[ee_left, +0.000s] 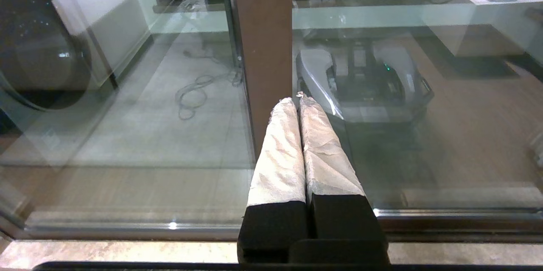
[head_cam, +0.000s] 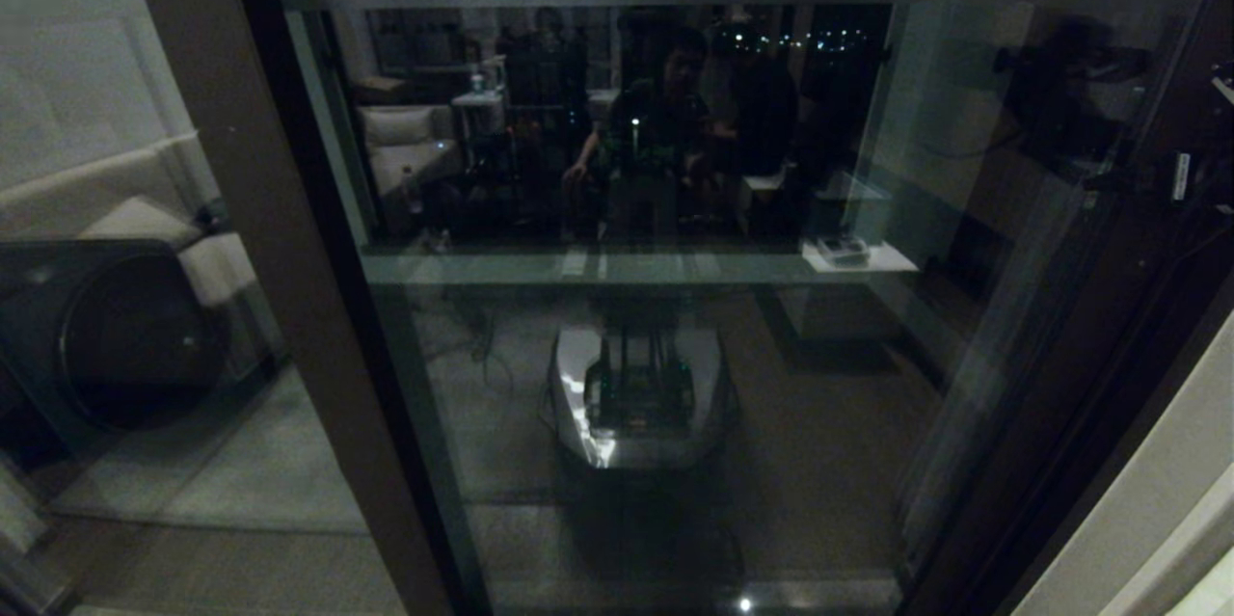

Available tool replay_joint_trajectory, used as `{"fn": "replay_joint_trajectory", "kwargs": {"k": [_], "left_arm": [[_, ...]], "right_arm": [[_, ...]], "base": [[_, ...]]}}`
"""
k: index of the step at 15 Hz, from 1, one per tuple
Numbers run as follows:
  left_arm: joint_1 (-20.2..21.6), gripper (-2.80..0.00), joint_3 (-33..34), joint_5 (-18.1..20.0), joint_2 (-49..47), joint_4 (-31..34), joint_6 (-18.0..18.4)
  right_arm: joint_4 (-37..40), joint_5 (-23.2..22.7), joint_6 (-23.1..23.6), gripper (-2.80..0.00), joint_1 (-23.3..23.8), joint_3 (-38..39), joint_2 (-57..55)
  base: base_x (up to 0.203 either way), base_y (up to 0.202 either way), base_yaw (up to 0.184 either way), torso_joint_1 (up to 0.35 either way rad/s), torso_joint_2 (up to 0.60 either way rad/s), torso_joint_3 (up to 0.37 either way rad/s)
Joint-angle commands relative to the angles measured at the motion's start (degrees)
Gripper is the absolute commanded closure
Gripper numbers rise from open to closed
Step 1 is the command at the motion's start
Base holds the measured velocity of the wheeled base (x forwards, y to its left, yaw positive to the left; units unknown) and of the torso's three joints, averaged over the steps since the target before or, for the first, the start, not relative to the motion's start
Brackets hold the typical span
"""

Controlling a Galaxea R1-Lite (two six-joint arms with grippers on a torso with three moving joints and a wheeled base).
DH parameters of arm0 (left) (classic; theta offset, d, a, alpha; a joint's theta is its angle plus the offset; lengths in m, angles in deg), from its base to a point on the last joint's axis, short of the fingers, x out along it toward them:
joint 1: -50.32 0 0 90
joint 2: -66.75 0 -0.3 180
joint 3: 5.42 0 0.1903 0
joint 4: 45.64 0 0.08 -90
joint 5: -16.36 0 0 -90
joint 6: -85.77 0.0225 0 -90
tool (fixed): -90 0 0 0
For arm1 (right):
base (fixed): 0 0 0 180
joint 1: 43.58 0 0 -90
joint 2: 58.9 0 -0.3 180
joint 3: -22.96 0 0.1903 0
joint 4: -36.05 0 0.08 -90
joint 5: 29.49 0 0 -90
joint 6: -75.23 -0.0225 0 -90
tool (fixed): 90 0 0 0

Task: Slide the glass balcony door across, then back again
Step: Open the slid door

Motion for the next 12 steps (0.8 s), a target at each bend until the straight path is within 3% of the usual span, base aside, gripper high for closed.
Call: {"fn": "replay_joint_trajectory", "kwargs": {"k": [1,12], "left_arm": [[0.0,0.0,0.0,0.0,0.0,0.0,0.0],[0.0,0.0,0.0,0.0,0.0,0.0,0.0]], "right_arm": [[0.0,-0.1,0.1,-2.8,0.0,0.0,-0.2],[0.0,-0.1,0.3,-2.8,-0.7,0.8,0.3]], "base": [[0.0,0.0,0.0,0.0,0.0,0.0],[0.0,0.0,0.0,0.0,0.0,0.0]]}}
